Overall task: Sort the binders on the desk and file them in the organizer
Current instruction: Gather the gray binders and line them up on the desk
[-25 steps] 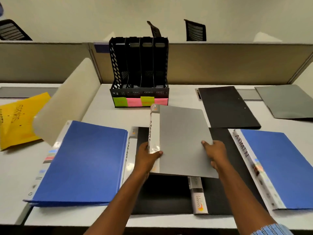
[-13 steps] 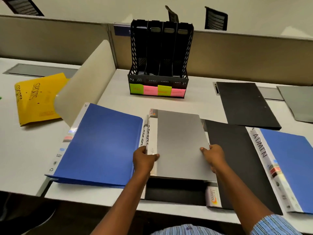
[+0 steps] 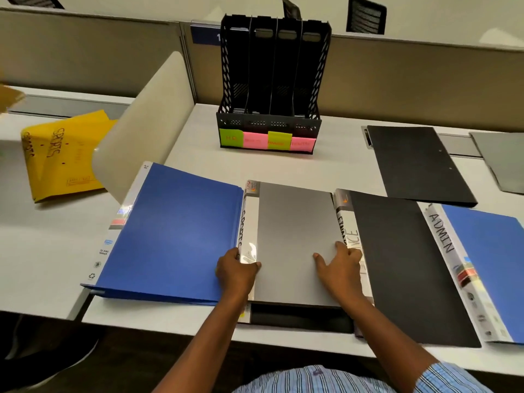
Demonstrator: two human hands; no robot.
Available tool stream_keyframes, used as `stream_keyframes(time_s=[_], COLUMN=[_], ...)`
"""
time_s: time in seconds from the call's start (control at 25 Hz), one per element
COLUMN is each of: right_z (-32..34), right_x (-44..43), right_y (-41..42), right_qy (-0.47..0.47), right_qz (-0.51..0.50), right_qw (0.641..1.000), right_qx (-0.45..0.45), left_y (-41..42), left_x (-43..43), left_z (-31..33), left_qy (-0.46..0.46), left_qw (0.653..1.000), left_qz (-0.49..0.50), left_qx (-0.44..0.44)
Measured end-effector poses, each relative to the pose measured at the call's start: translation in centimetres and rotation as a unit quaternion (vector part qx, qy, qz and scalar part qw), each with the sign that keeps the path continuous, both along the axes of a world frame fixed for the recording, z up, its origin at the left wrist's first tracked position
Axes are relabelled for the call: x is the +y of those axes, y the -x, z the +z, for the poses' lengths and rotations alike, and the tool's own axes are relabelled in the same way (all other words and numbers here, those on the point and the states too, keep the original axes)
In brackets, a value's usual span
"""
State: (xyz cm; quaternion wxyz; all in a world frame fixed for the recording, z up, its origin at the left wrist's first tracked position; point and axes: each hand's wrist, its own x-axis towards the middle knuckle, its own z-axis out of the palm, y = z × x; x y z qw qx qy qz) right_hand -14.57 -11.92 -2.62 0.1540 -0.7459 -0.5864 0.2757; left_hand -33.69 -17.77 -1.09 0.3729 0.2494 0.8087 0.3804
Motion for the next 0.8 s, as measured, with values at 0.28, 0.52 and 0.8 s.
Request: stream_keyframes(time_s=[0.28, 0.52, 0.8], right_z=[-0.9, -1.5, -1.5], right_x=[-1.5, -2.4, -2.9], right_y=[1.1, 1.5, 1.5], right_qy=[0.062, 0.082, 0.097], right_qz=[0.076, 0.139, 0.177], right_qw=[0.988, 0.977, 0.965], right_qx=[-0.118, -0.136, -0.166], left_y=[0.2, -0.4, -1.1], left_x=[-0.4, -0.3, 0.1], left_z=[-0.6, -1.0, -0.7], left_qy=[0.052, 0.081, 0.128], left_qw=[0.995, 0.980, 0.964], left_qz=[-0.045, -0.097, -0.119], left_qx=[0.078, 0.155, 0.199])
